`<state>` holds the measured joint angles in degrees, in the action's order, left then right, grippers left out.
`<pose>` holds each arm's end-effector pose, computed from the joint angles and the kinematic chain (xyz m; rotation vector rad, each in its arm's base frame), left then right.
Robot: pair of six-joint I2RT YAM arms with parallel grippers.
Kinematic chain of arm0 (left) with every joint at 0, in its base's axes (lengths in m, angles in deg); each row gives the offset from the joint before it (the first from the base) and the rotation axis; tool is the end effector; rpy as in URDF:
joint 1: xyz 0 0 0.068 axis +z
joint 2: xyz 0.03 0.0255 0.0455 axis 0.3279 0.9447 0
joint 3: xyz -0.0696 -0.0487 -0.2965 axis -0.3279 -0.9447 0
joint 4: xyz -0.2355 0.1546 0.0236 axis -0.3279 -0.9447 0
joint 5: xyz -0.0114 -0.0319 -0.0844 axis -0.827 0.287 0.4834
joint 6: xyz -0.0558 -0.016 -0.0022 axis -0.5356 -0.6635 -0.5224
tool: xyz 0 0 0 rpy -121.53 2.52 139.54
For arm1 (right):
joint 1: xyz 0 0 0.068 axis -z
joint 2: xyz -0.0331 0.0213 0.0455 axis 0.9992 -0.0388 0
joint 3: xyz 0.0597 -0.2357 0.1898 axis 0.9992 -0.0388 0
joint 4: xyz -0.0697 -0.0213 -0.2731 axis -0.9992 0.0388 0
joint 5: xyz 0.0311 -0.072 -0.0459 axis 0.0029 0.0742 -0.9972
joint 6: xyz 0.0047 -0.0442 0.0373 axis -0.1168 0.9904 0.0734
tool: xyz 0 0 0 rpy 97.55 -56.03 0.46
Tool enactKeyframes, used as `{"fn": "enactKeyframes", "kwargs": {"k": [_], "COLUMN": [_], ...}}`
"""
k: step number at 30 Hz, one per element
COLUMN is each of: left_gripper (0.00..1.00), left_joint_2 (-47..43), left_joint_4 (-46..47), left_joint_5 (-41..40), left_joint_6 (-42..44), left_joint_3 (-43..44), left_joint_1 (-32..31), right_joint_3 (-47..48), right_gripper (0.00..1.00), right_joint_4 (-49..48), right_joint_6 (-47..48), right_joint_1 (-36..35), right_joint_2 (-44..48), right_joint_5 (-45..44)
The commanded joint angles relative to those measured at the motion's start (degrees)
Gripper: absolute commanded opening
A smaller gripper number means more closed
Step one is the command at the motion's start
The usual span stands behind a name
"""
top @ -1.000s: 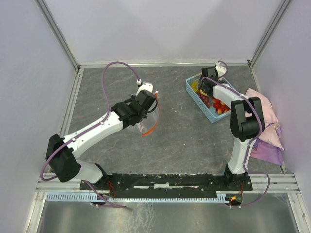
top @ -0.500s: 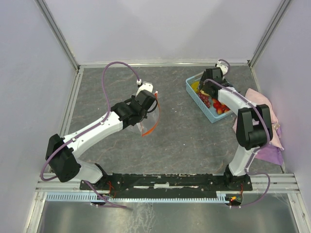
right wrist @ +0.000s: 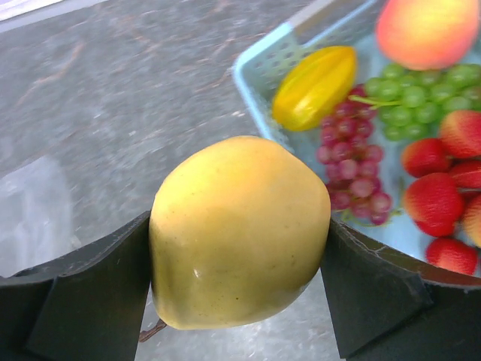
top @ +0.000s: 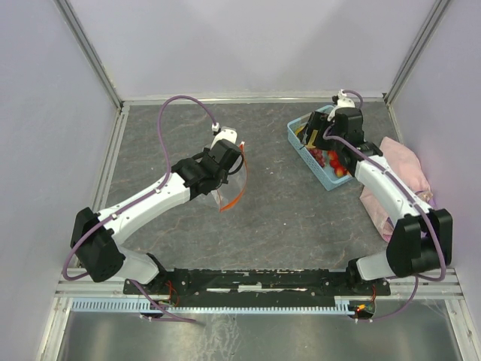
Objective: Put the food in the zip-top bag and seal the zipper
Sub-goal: Pick up the fake fruit from the bin, then place the fake fruit in the zipper food storage bag.
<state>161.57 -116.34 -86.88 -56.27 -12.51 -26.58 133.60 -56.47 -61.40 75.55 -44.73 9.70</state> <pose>0.2389 -0.2119 0.3328 0.2792 2.2412 0.1278 0.3518 0.0769 0.3247 0.2657 2.1135 0.4229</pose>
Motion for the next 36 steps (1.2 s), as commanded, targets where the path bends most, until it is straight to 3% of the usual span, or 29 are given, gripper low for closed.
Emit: {"fn": "enactKeyframes", "kwargs": {"k": [1, 16, 27, 36], "left_gripper": [0.03, 0.03, 0.03, 0.03], "left_joint_2": [0.75, 0.21, -0.67, -1.8], "left_joint_4": [0.39, 0.56, 1.27, 2.45], "left_joint_5": [2.01, 2.4, 3.53, 5.6], "left_joint_6": [0.34, -0.11, -0.28, -0.37], "left_joint_3": [0.68, 0.55, 0.16, -0.4], "left_joint_1": [0.2, 0.26, 0.2, 0.32], "right_joint_3": [-1.97, -9.67, -14.2, -16.32], "right_gripper": [0.53, 0.55, 0.57, 0.57], "right_joint_4": [-2.67, -19.48, -38.3, -41.99], "right_joint_6": [-0.69, -10.91, -18.43, -18.67], "right_joint_1": [-2.43, -16.3, -20.6, -21.53], "right_joint_2": [6.47, 13.88, 8.76, 1.79], "right_joint_5": [10.44, 27.16, 33.51, 34.14]}}
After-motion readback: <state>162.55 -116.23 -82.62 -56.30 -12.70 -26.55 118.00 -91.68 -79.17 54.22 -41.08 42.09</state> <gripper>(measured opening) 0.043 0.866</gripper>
